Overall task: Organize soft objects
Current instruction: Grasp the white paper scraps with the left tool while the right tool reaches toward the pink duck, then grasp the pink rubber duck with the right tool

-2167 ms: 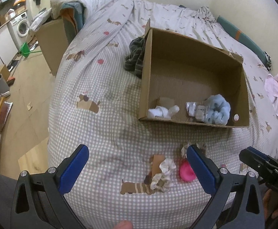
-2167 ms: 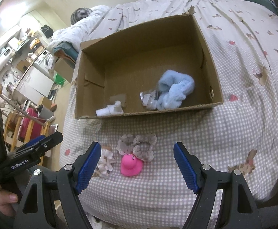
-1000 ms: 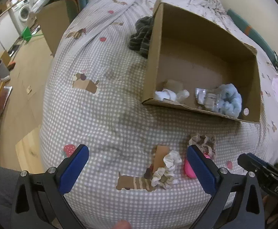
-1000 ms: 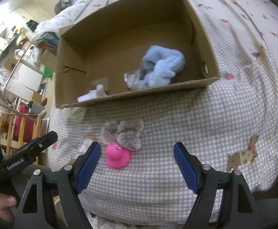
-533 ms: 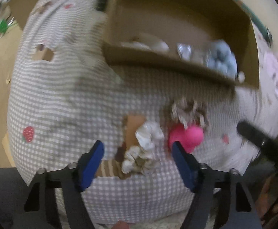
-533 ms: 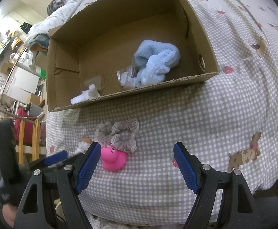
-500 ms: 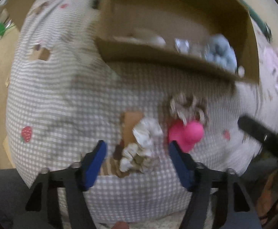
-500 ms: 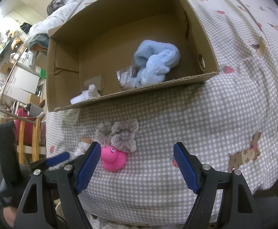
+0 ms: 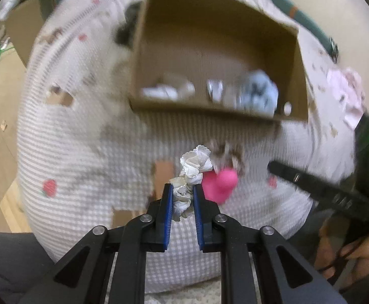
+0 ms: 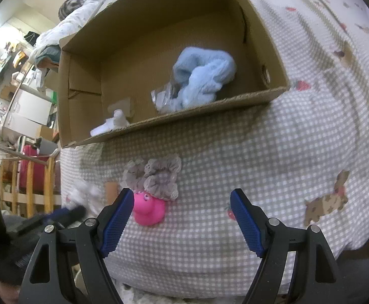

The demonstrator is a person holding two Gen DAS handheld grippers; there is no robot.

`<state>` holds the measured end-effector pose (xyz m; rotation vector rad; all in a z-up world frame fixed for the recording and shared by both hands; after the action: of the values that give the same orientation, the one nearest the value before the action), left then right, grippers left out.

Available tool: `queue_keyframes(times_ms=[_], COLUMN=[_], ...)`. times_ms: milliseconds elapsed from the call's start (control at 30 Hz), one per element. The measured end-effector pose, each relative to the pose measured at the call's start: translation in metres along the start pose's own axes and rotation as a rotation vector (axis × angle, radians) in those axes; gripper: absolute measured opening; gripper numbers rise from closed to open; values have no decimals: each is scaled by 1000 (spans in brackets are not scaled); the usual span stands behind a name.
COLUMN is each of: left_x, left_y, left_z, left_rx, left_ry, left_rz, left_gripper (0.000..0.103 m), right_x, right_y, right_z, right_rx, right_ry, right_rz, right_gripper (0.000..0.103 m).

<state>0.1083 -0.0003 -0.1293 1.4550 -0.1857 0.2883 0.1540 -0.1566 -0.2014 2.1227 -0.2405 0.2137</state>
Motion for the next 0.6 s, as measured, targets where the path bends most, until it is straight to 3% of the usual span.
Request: queue_keyframes(times_ms=[133, 400, 500, 600], left_x=[10, 10, 10, 12], left_y=[10, -3, -2, -4], left_z=[-10, -11, -12, -10], left_rx=[50, 78, 80, 85], left_ry=[25, 28, 25, 23], left_rz=[45, 24, 32, 38], left_gripper=[14, 14, 14, 14], right_x=[-15, -27, -25, -24], right_y=[-22, -67, -80, -86], right_z=[-8, -32, -36, -38], right_rx=[117, 105, 82, 39], right_ry=[-37, -8, -2, 32], right_rz=[-122, -241, -267, -277], right_gripper=[83, 82, 75, 54])
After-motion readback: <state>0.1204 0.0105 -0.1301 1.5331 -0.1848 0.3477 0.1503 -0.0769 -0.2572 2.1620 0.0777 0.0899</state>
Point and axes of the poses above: each gripper's, at about its wrist camera, not at the fingertips, and y roughly against the way its jaws point, z to its right, x to its top, the point moved 7 cm from there along -y, roughly the way its jaws point, and after that the axes turned 8 degrees about x, right-handed, at the moved point
